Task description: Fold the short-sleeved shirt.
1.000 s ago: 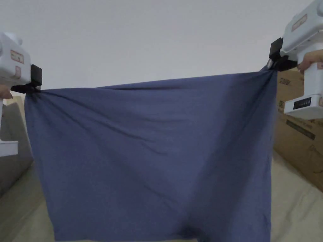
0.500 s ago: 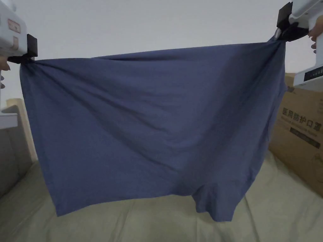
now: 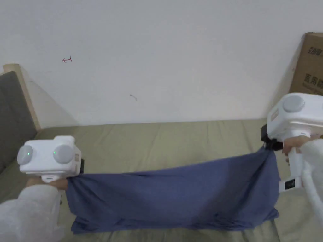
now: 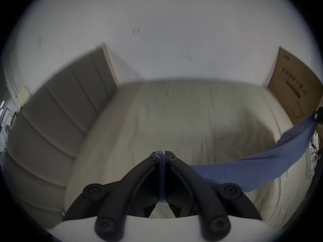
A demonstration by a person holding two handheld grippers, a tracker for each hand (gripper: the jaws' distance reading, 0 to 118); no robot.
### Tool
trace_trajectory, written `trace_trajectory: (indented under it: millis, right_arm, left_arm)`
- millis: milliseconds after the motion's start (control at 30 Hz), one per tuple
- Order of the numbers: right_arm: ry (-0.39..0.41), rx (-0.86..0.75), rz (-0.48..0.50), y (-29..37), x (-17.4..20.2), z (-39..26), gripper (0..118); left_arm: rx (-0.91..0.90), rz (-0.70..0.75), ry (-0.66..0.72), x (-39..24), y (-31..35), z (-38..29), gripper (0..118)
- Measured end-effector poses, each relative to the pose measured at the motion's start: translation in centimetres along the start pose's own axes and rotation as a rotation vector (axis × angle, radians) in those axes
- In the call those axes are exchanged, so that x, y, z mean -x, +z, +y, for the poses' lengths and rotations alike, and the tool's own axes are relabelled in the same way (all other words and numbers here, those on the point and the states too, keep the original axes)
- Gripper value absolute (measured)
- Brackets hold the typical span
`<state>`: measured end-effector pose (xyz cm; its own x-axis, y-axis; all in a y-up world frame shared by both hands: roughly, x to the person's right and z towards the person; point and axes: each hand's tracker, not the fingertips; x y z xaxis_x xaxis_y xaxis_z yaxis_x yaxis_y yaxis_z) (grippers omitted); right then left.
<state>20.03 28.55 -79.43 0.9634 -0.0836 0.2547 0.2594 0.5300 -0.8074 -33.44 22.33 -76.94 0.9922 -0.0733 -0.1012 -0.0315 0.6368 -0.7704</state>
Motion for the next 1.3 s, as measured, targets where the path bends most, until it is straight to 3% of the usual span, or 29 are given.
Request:
trace_trajectory:
  millis: [133, 233, 367, 500, 600, 733, 900, 1067, 1233, 1267, 1300]
  right_arm:
    - [-0.043, 0.192, -0.04, -7.8, -1.8, -6.2, 2]
    - [-0.083, 0.225, -0.022, -9.2, -3.8, -8.8, 2]
    - [-0.096, 0.158, 0.034, -5.8, -5.6, -10.4, 2]
    - [-0.052, 0.089, 0.071, -0.3, -7.2, -13.8, 2]
    - [-0.005, 0.066, 0.069, 3.5, -8.5, -18.0, 2]
    - [-0.017, 0.064, 0.097, 8.3, -10.9, -24.8, 2]
    - [0.059, 0.134, 0.088, 11.1, -13.4, -34.3, 2]
    - [-0.021, 0.222, 0.078, 12.0, -16.2, -41.8, 2]
    - [-0.035, 0.234, 0.091, 12.2, -17.4, -45.1, 2]
    - [-0.029, 0.23, 0.089, 12.1, -17.2, -45.2, 2]
    - [-0.037, 0.212, 0.085, 12.1, -17.0, -45.2, 3]
  left_arm:
    - [0.186, 0.007, 0.007, -0.2, -6.4, -5.8, 3]
    - [0.188, 0.027, -0.005, 0.1, -7.0, -8.3, 4]
    - [0.115, -0.058, 0.083, 2.1, -3.8, -9.4, 4]
    - [0.028, -0.108, 0.051, 3.2, 2.8, -11.7, 4]
    - [-0.011, -0.117, -0.001, 3.8, 8.3, -15.8, 3]
    - [-0.003, -0.126, -0.02, 5.2, 13.9, -22.5, 3]
    - [0.034, -0.132, -0.037, 7.0, 18.3, -30.9, 3]
    - [0.099, -0.137, -0.047, 7.3, 20.5, -37.5, 3]
    - [0.114, -0.136, -0.044, 7.8, 20.8, -40.5, 4]
    - [0.113, -0.143, -0.037, 7.8, 20.7, -40.9, 7]
    - [0.118, -0.142, -0.031, 7.8, 20.8, -40.9, 17]
